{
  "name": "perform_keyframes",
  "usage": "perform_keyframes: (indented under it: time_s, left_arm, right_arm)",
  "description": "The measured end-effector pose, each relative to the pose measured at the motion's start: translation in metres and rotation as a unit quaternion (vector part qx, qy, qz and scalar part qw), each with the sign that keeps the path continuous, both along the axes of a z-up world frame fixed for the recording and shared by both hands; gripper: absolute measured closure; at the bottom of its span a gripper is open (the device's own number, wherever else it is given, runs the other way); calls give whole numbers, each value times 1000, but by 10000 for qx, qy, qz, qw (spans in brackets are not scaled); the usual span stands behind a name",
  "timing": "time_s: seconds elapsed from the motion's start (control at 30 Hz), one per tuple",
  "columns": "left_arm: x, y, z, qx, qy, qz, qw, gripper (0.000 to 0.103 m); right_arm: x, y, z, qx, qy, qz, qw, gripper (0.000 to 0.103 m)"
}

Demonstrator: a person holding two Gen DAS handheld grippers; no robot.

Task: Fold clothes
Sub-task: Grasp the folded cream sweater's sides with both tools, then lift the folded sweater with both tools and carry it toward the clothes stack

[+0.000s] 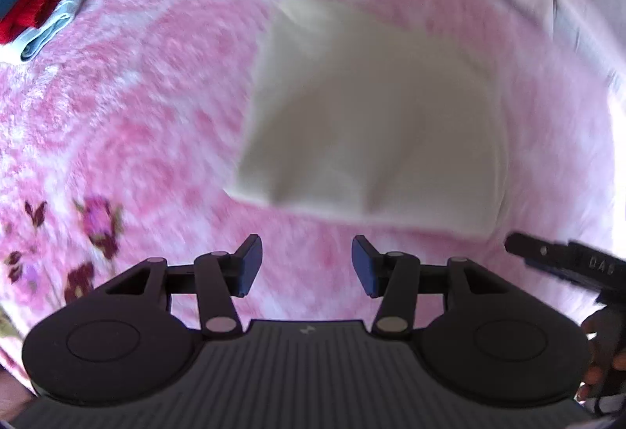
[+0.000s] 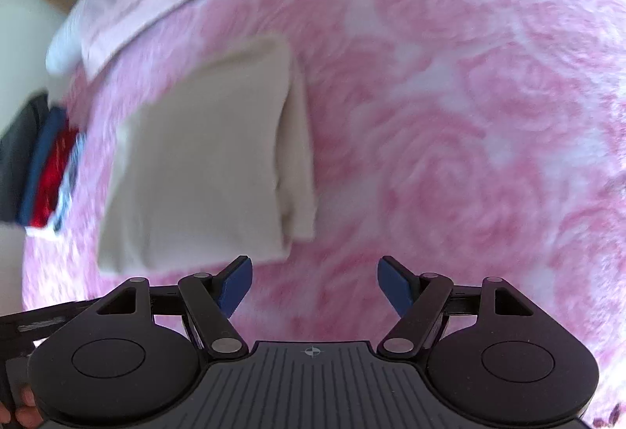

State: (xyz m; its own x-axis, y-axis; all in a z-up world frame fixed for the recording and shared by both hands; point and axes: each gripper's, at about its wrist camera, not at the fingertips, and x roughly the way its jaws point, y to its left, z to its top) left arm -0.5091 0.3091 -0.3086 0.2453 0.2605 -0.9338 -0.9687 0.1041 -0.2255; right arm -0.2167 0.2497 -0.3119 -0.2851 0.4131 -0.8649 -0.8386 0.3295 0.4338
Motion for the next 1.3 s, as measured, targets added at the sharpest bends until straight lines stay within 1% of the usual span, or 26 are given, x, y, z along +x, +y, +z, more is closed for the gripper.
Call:
perform_keyframes:
  time_s: [0.03, 0.13, 0.17, 0.23, 0.27, 0.33, 0.4, 0.47, 0.5, 0.53, 0.57, 0.63, 0.7, 0.77, 0.8, 0.83, 0.87, 0.9, 0.93, 0.97, 1.0, 1.07, 1.1, 1.2, 1.27, 1.3]
  left_arm:
    - [-9, 7, 0, 61, -160, 64, 9998, 49]
    - [-33, 28, -2, 246, -644, 232, 9974, 47]
    - [-40, 36, -7, 238, -824, 311, 9958, 46]
    - [-51, 54, -19, 163, -1234, 457, 9912, 42]
    - [-56, 63, -27, 104, -1469, 514, 9878, 42]
    - [-65, 80, -47, -126, -1938, 821, 9775, 42]
    - [-70, 90, -63, -304, -2238, 989, 9691, 42]
    - [-74, 99, -79, -476, -2522, 1142, 9597, 42]
    - [-77, 104, -87, -562, -2662, 1218, 9545, 42]
    - [-77, 108, -92, -604, -2805, 1244, 9498, 42]
    - [-77, 111, -95, -631, -2929, 1224, 9462, 42]
    - [-71, 117, -99, -711, -3086, 1055, 9426, 43]
    - [-64, 122, -103, -812, -3235, 840, 9390, 46]
    - [-54, 124, -108, -881, -3294, 590, 9382, 50]
    - [-51, 124, -110, -884, -3311, 499, 9381, 56]
    - [-49, 125, -113, -908, -3337, 458, 9372, 66]
    - [-50, 125, -113, -917, -3399, 468, 9348, 71]
    - [-52, 124, -113, -922, -3467, 487, 9321, 84]
    - [-53, 124, -112, -928, -3535, 505, 9294, 89]
    - [-55, 123, -112, -933, -3603, 523, 9267, 90]
    - [-56, 123, -112, -938, -3670, 542, 9239, 91]
    - [-60, 114, -97, -793, -3603, 473, 9283, 92]
    - [-62, 109, -88, -713, -3560, 435, 9307, 92]
    - [-78, 82, -61, -558, -3499, 416, 9342, 92]
    - [-92, 53, -34, -490, -3468, 362, 9360, 92]
    - [-99, 38, -21, -473, -3467, 359, 9361, 92]
  right_arm:
    - [7, 1, 1, 90, 92, -86, 9999, 29]
    - [26, 5, 1, 340, 495, -336, 9976, 29]
    - [31, 8, -1, 405, 646, -441, 9961, 29]
    - [40, 15, -9, 525, 967, -675, 9916, 29]
    - [43, 20, -14, 535, 1105, -770, 9894, 28]
    - [49, 33, -28, 543, 1449, -956, 9833, 27]
    - [52, 44, -43, 550, 1786, -1104, 9762, 26]
    - [53, 53, -57, 580, 2085, -1219, 9686, 19]
    - [52, 57, -59, 655, 2202, -1231, 9654, 11]
    - [51, 60, -59, 728, 2316, -1223, 9623, 10]
    - [49, 62, -60, 748, 2357, -1202, 9615, 11]
    - [42, 70, -58, 748, 2200, -979, 9677, 11]
    - [35, 76, -58, 745, 2161, -827, 9700, 11]
    - [28, 80, -60, 733, 2200, -748, 9699, 11]
    - [25, 82, -61, 726, 2219, -709, 9698, 20]
    - [22, 84, -62, 720, 2239, -670, 9696, 28]
    - [19, 86, -62, 714, 2258, -631, 9695, 35]
    - [15, 88, -63, 707, 2277, -591, 9693, 39]
    - [12, 90, -64, 701, 2296, -552, 9692, 46]
    - [9, 92, -65, 695, 2316, -513, 9690, 55]
    - [6, 92, -64, 700, 2333, -503, 9686, 58]
    - [2, 82, -56, 725, 2346, -587, 9676, 64]
    - [0, 77, -52, 725, 2346, -625, 9674, 64]
    - [-16, 52, -33, 689, 2434, -731, 9647, 65]
    - [-28, 27, -16, 668, 2562, -803, 9610, 65]
    - [-34, 14, -3, 671, 2563, -789, 9610, 65]
